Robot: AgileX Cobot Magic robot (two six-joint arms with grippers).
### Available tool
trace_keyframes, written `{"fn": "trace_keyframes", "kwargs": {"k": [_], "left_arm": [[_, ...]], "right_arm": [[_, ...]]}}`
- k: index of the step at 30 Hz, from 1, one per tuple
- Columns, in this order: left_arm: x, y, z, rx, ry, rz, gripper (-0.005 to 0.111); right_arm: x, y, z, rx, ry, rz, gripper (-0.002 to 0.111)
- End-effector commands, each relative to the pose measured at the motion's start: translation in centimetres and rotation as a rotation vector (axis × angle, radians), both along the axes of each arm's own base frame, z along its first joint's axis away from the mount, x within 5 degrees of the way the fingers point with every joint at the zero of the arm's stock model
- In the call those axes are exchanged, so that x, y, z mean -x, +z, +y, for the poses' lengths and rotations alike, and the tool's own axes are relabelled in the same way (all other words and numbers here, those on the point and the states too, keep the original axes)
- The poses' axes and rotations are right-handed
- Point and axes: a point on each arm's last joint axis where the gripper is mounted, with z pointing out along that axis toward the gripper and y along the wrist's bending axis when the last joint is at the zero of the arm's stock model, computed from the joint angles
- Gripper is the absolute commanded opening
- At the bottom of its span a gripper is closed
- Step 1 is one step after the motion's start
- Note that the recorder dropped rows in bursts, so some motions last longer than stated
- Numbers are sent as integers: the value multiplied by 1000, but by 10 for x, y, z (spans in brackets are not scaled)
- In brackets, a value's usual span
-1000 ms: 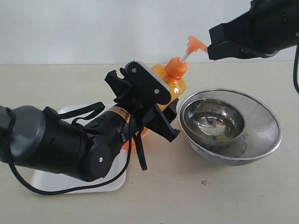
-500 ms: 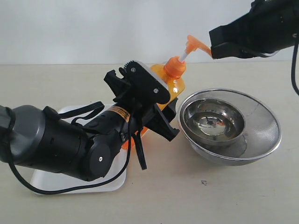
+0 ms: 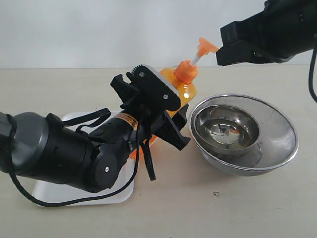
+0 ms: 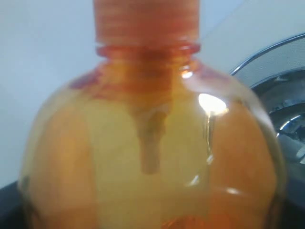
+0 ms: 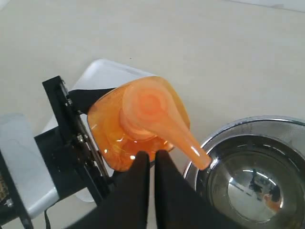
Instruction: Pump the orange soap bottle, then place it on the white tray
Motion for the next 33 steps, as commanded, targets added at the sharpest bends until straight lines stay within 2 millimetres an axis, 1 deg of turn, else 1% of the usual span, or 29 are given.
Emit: {"fn": "trace_keyframes", "kwargs": {"k": [1, 10, 17, 23, 26, 31, 33], "left_arm": [[-1, 3, 0, 5, 2, -30, 5], [-1, 3, 0, 5, 2, -30, 5], [-1, 3, 0, 4, 0, -31, 5], [-1, 3, 0, 4, 0, -31, 5], [-1, 3, 0, 4, 0, -31, 5], [-1, 3, 0, 2, 0, -32, 5], [-1, 3, 0, -1, -3, -34, 5]], "right_arm": [[-7, -9, 4, -4, 18, 31, 0], [-15, -8, 1, 23, -32, -41, 0], [-19, -9, 0, 24, -57, -62, 0], [-15, -8, 1, 23, -32, -39, 0], [-9, 1, -1, 10, -41, -74, 0], [3, 29, -9, -50, -104, -202, 0], [4, 32, -10, -55, -114, -223, 0]]}}
